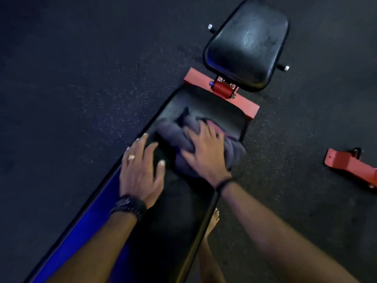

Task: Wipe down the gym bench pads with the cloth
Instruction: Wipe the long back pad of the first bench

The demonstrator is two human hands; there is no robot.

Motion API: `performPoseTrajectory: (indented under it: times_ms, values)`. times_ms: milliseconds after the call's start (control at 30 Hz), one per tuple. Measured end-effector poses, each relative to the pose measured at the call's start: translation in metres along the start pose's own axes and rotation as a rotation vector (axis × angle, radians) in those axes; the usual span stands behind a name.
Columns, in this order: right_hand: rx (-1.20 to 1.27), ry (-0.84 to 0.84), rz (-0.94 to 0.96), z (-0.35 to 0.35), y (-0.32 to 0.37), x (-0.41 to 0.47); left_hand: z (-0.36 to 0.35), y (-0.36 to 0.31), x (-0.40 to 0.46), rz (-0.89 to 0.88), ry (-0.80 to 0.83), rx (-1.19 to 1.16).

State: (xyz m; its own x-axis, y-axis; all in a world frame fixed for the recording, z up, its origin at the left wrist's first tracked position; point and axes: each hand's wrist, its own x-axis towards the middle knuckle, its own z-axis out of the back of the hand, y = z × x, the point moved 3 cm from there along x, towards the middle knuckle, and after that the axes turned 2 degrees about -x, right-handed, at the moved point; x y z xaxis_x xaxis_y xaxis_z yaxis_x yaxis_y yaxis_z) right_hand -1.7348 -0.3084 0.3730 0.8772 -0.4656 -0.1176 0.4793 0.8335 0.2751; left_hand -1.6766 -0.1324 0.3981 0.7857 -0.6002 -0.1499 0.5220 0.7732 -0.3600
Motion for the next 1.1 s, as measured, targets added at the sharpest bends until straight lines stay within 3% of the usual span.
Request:
performPoseTrajectory:
  times_ms: [67,133,233,333,400,467,533,600,700,833,900,1000,1100]
  values:
    - [0.050,0.035,-0.006,0.006,-0.012,-0.062,0.016,0.029,-0.044,-0.057,0.061,0.039]
    - [0.067,-0.011,-0.167,0.009,-0.040,-0.083,0.018,0.044,-0.067,-0.105,0.140,0.110]
    - [-0.030,-0.110,-0.499,-0.003,-0.066,-0.016,0.008,0.044,-0.066,-0.096,0.204,0.149]
    - [-0.083,-0.089,-0.620,-0.012,-0.043,0.083,0.009,0.045,-0.063,-0.094,0.195,0.149]
    - [-0.112,-0.056,-0.507,-0.020,-0.001,0.115,0.009,0.046,-0.064,-0.086,0.204,0.157]
    - [-0.132,-0.022,-0.247,-0.021,0.047,0.103,0.009,0.045,-0.064,-0.084,0.203,0.161]
    - [-0.074,0.027,0.024,-0.019,0.072,0.050,0.008,0.046,-0.064,-0.085,0.214,0.167]
    - [0.003,0.090,0.151,-0.013,0.060,-0.017,0.009,0.046,-0.061,-0.093,0.200,0.163]
    - [-0.006,0.034,0.068,0.001,-0.003,-0.071,0.009,0.045,-0.061,-0.093,0.200,0.145]
    - [-0.091,-0.064,-0.421,-0.001,-0.039,0.007,0.009,0.047,-0.062,-0.089,0.202,0.151]
    - [-0.124,-0.038,-0.524,-0.006,-0.014,0.051,0.008,0.048,-0.062,-0.085,0.198,0.150]
    - [-0.121,-0.032,-0.335,-0.012,0.041,0.055,0.006,0.049,-0.063,-0.086,0.195,0.130]
    - [-0.100,0.008,-0.093,-0.013,0.073,0.004,0.006,0.050,-0.063,-0.096,0.152,0.122]
